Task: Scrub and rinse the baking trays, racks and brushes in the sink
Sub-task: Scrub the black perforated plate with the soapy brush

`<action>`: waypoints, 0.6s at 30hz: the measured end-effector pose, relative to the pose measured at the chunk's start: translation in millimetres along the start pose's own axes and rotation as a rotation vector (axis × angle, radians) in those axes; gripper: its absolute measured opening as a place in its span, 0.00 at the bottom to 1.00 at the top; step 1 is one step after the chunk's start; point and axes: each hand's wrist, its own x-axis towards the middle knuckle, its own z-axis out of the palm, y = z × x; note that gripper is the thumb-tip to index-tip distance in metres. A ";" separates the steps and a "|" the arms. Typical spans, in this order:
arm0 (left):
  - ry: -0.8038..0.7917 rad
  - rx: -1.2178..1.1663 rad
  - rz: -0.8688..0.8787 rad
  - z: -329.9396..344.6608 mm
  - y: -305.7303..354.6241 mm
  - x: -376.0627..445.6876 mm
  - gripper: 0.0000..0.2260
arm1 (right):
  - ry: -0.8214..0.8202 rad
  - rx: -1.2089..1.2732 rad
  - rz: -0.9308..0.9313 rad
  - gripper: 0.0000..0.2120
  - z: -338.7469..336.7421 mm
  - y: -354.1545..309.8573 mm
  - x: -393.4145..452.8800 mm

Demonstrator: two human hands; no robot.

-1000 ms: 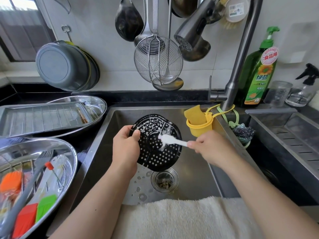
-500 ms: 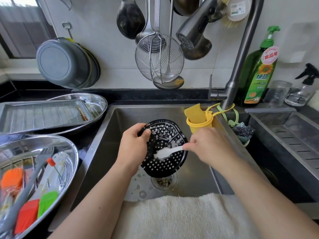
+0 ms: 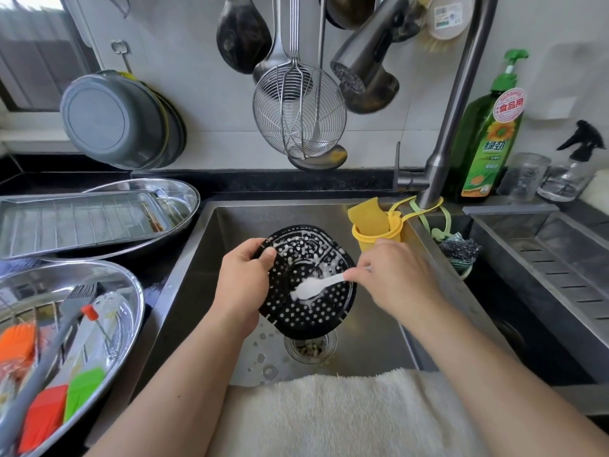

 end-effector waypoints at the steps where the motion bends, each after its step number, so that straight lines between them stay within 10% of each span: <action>1: 0.010 -0.011 -0.001 -0.6 -0.2 0.5 0.12 | 0.030 0.013 0.040 0.20 -5.1 7.3 3.1; 18: 0.030 -0.225 -0.168 -2.5 -4.2 4.1 0.08 | -0.015 0.181 0.247 0.25 -3.6 22.8 8.9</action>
